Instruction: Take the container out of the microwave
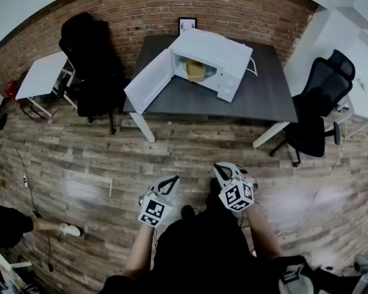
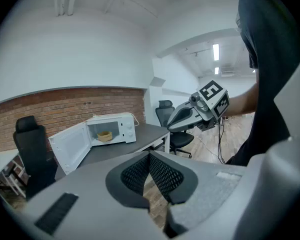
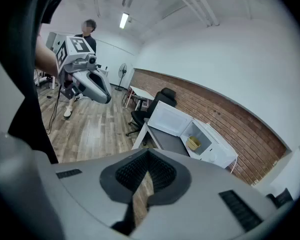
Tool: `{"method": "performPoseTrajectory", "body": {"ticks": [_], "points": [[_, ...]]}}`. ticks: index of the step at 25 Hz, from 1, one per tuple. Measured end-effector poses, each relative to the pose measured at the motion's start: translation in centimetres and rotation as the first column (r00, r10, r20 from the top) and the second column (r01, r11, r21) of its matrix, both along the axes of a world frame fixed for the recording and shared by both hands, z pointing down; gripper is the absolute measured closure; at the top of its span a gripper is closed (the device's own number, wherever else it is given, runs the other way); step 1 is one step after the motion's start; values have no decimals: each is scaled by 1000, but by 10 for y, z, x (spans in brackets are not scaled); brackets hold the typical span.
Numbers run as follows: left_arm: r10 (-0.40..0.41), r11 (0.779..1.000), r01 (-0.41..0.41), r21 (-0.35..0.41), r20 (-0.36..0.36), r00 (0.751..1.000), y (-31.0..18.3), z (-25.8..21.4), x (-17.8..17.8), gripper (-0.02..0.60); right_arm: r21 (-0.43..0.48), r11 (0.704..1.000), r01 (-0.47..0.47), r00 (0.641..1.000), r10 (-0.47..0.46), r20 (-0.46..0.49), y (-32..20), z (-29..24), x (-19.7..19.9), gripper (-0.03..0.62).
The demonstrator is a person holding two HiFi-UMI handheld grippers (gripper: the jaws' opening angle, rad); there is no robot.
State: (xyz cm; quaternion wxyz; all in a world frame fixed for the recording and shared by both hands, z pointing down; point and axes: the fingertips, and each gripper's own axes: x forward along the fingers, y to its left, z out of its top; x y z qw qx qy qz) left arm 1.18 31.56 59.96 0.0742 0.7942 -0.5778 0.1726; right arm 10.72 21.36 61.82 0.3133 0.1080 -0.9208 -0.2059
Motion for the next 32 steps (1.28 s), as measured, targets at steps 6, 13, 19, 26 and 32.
{"method": "performPoseTrajectory", "body": {"ticks": [6,13,19,26,32], "points": [[-4,1000,4,6,-2,1000,17,0,-3,580,-21,1000,-4,999,3,-32,19,6,4,597],[-15,1000,15,-20,-9,1000,21,4,-8,580,-25,1000,15,999,-16,-47,25,13,0,597],[-8,1000,8,-19,1,1000,17,4,-11,580,-38,999,26,999,-26,-21,20,10,-10,597],[-18,999,17,-32,-7,1000,-1,7,-13,580,-38,998,52,997,-55,-63,7,19,-9,597],[-11,999,11,-46,-2,1000,-22,9,-19,580,-43,998,49,997,-51,-55,-15,18,-19,595]]}}
